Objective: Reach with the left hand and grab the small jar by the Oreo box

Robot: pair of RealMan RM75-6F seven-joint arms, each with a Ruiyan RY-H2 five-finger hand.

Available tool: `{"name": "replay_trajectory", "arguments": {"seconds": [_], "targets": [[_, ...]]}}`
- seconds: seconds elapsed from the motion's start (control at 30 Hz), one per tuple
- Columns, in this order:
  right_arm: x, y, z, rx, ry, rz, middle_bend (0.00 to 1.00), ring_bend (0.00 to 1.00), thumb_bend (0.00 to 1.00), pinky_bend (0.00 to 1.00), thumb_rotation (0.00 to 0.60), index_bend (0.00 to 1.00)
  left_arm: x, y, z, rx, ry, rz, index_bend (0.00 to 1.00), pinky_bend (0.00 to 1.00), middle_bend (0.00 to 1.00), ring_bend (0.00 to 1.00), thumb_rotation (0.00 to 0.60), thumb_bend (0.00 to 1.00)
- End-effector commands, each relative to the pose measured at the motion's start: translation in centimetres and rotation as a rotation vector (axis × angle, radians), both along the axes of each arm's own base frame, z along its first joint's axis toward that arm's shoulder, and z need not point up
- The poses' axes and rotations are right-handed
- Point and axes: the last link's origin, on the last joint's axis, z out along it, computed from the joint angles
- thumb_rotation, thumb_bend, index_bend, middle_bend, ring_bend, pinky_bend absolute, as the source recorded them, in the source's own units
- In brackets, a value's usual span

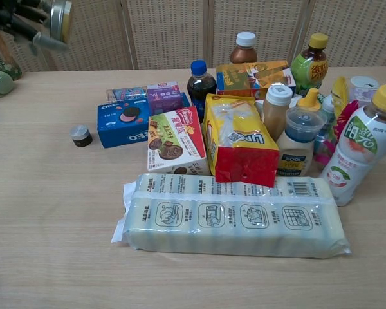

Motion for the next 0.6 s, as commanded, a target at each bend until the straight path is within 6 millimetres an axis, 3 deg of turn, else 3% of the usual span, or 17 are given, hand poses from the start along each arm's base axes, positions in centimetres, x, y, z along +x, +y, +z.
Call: {"name": "replay_trajectory", "arguments": {"seconds": [0.03,0.37,0.6], "targets": [[-0.2,0.3,-0.2,-0.002,-0.015,0.007,0.0,0.0,0.15,0.0,0.341,0.0,1.9,-1.0,3.2,0.053,-0.056,-0.049,0.46,0.55,0.5,0.87,0.6,0.15],[-1.3,1.2,-0.5,-0.004,-0.051,0.006,0.0,0.0,0.15,0.0,0.343,0.0,6.4,-2.3,6.0,0.083,-0.134,-0.118,0.46,0.55,0.49,0.86,0.6,0.14],[-1.5,1.4,-0.2,-0.009,-0.052,0.008,0.0,0.0,0.15,0.0,0.345,0.0,6.9,-2.4,6.2,0.075,-0.154,-0.117,0.46,0.54,0.49,0.86,0.6,0.13]]}}
